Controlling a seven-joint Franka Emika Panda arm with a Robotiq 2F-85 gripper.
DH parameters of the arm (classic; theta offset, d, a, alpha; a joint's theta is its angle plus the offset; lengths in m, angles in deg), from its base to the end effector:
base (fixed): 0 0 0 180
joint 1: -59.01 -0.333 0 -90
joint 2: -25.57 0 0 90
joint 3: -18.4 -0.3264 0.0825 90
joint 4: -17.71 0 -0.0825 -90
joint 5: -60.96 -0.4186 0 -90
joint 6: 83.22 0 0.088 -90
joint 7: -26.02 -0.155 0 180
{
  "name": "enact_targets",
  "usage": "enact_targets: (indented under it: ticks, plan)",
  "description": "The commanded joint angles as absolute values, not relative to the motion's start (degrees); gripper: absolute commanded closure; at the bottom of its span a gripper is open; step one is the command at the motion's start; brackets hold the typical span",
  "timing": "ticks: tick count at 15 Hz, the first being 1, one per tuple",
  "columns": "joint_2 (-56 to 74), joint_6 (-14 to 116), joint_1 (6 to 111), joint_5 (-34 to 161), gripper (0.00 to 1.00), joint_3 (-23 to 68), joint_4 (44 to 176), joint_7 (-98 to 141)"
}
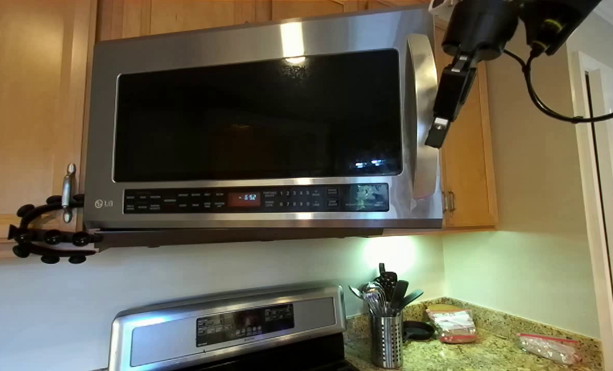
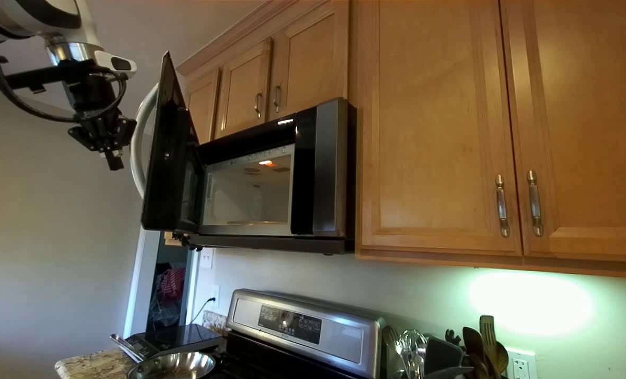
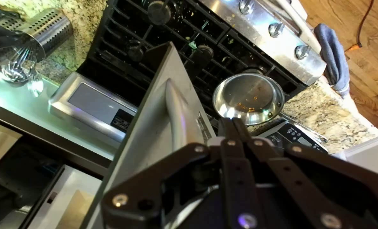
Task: Close the door of the microwave
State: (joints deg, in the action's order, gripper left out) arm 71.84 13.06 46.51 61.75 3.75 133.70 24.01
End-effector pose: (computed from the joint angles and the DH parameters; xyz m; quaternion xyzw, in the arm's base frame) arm 0.2858 0.1975 0.7295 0.9510 0.1939 0.2363 0.0467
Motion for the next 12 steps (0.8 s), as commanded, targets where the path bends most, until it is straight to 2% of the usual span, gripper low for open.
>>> enact_targets:
  ticks: [1,8,12]
  plan:
    - [72.6,15.6,48.1,63.8,1.00,7.5,135.8,27.1]
    - [73.0,24.9,51.8,67.1,1.00,12.3,139.3,28.6]
    - [75.5,27.1,52.1,67.8,1.00,11.0,143.6,27.0]
